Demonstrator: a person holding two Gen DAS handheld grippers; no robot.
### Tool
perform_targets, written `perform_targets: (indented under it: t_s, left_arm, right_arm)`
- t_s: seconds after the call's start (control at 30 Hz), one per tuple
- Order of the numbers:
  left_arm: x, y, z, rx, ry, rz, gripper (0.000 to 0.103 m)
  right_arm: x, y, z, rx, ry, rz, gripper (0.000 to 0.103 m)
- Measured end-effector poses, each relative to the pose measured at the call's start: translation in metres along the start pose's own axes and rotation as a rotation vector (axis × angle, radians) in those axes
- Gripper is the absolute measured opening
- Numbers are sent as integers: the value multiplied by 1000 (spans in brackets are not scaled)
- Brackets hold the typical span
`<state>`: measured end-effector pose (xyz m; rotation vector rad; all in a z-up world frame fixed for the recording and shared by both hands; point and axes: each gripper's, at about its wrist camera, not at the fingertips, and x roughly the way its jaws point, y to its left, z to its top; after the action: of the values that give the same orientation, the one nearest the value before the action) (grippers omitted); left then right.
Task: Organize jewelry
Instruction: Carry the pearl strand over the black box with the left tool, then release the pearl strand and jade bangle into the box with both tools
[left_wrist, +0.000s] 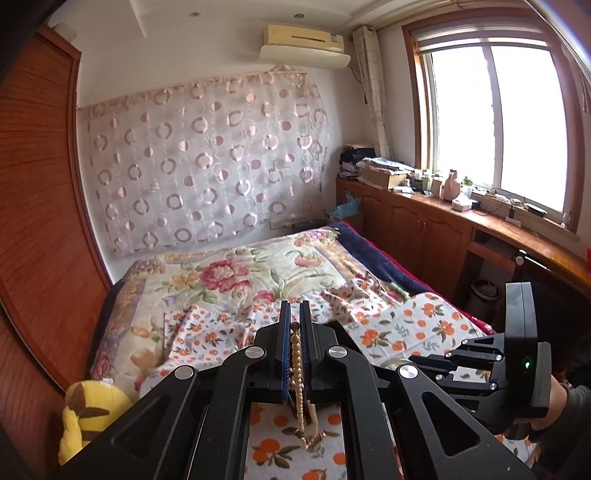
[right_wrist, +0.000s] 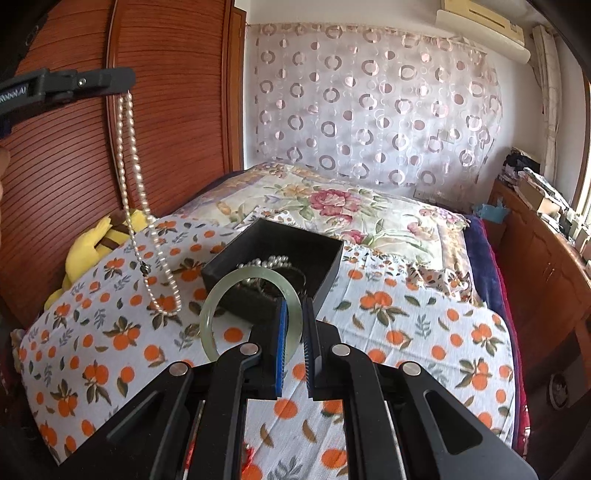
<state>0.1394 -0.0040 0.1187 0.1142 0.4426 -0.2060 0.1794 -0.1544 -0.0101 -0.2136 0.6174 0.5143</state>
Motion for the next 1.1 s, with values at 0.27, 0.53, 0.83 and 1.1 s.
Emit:
perform_targets:
  t_s: [0.27, 0.53, 0.83, 1.1]
  left_arm:
    - [10, 3, 21, 0, -15, 26, 4]
    - [28, -1, 39, 8, -13, 41, 4]
    - [48, -2, 40, -7, 0, 44, 4]
    - [62, -1, 31, -17, 21, 38, 4]
  right_arm:
    - [12, -5, 18, -4, -8, -12, 10]
    - [48, -17, 30, 32, 11, -28, 10]
    - [92, -20, 26, 72, 40, -29, 10]
    - [91, -15, 16, 61, 55, 12, 14]
